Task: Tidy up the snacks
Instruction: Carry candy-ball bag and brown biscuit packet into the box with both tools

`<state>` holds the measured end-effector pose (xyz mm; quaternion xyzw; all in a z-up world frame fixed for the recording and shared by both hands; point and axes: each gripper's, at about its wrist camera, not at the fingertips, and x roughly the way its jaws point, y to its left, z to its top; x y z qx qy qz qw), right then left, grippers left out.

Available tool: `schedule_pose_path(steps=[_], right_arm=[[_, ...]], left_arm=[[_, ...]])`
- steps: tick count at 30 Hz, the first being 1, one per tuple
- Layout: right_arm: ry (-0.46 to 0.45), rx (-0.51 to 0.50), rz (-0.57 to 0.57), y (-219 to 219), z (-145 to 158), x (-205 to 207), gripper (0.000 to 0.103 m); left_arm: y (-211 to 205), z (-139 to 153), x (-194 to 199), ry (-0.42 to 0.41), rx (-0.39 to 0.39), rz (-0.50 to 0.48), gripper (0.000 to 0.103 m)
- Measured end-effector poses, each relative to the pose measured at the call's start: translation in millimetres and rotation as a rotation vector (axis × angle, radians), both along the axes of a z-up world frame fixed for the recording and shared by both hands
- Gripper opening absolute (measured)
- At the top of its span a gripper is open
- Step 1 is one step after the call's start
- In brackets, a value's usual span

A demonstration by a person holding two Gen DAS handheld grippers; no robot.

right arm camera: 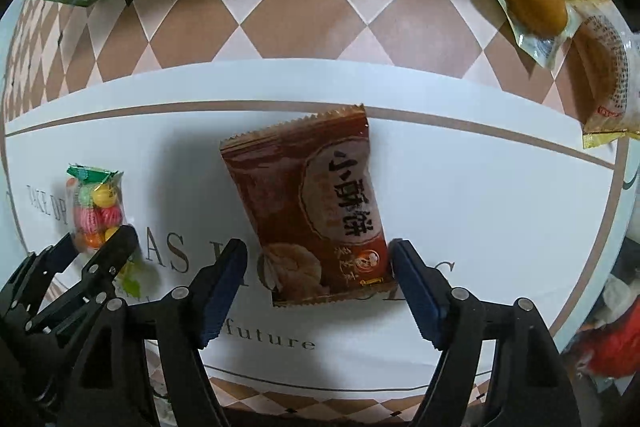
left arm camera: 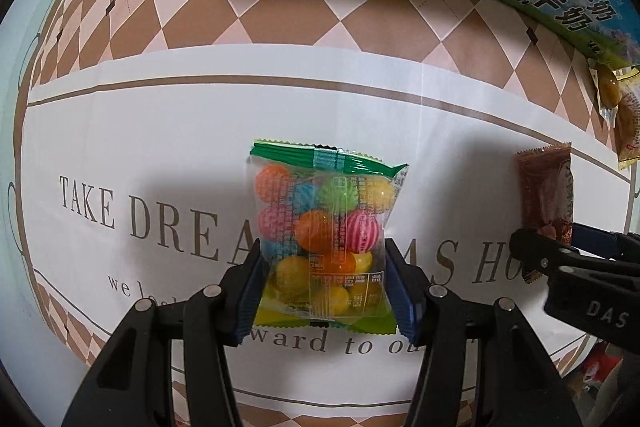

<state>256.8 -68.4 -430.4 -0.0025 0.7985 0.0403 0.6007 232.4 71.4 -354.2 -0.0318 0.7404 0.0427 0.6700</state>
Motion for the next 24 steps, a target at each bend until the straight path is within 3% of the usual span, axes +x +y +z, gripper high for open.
schedule_pose_path(steps=[8, 24], right_arm=[[-0.053, -0.054, 0.048, 34.7, 1.0, 8.7, 0.078], [-0.062, -0.049, 0.043, 24.4, 1.9, 5.9, 0.078]], left_arm=[[10.7, -8.3, 1.1, -0.011, -0.002, -0.001, 0.054], [10.2, -9.2, -1.9, -0.016, -0.003, -0.004, 0.054]])
